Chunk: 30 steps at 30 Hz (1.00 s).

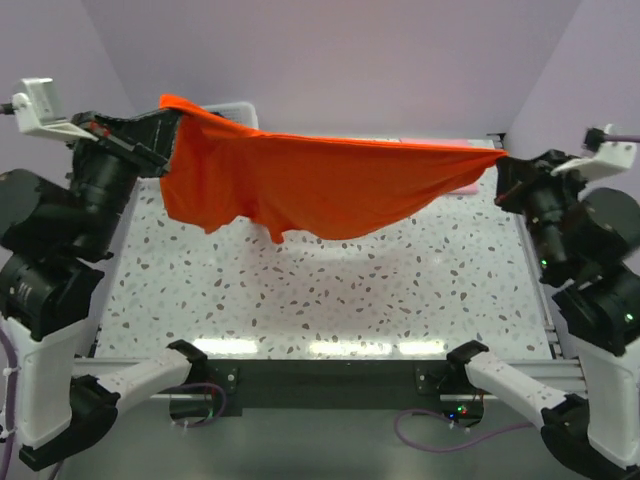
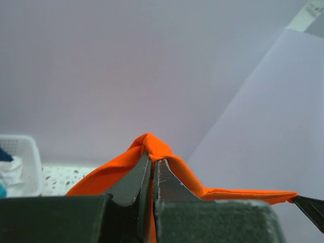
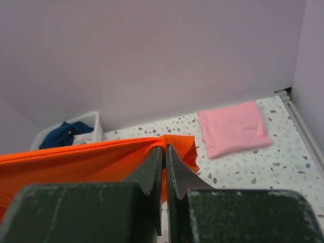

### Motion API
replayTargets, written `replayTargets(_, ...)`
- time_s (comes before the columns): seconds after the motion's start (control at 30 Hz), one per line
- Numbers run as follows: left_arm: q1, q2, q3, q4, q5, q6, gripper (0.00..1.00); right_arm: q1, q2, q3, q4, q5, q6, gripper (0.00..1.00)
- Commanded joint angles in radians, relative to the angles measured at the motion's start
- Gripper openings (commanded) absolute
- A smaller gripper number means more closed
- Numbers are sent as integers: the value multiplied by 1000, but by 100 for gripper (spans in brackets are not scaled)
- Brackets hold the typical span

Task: Fold and stack the t-shirts
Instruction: Flatten the tshirt out

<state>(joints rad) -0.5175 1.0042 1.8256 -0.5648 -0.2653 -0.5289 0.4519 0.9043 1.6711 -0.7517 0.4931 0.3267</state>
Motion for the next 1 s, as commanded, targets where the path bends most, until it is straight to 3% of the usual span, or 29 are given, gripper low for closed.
replayTargets(0.0,5,10,145,33,164,78,0,-1,-41,120,-63,-89,-55,0)
replayTargets(0.17,5,-7,256,32,313,70,0,-2,-94,215,-90,-198,-52,0)
replayTargets(0.4,10,-32,235,31,305,70,0,-1,-90,254,-133,-199,-49,0)
replayTargets(0.53,10,8,140,36,201,78,0,-2,-59,184,-104,-111,-64,0)
replayTargets(0.67,10,112,-42,37,20,86,0,-2,16,11,-52,111,-87,0)
replayTargets(0.7,10,187,-70,37,-17,93,0,-2,60,-28,-22,204,-95,0)
replayTargets(0.8,10,394,-147,23,-176,80,6,-27,148,-190,64,283,-113,0)
replayTargets(0.9,14,636,-163,26,-199,86,37,-198,310,-322,151,42,-71,0)
replayTargets(0.93,17,698,-129,17,-215,86,72,-231,405,-347,184,-37,-69,0)
replayTargets(0.97,22,758,-91,-10,-228,73,84,-267,453,-381,216,-48,-68,0)
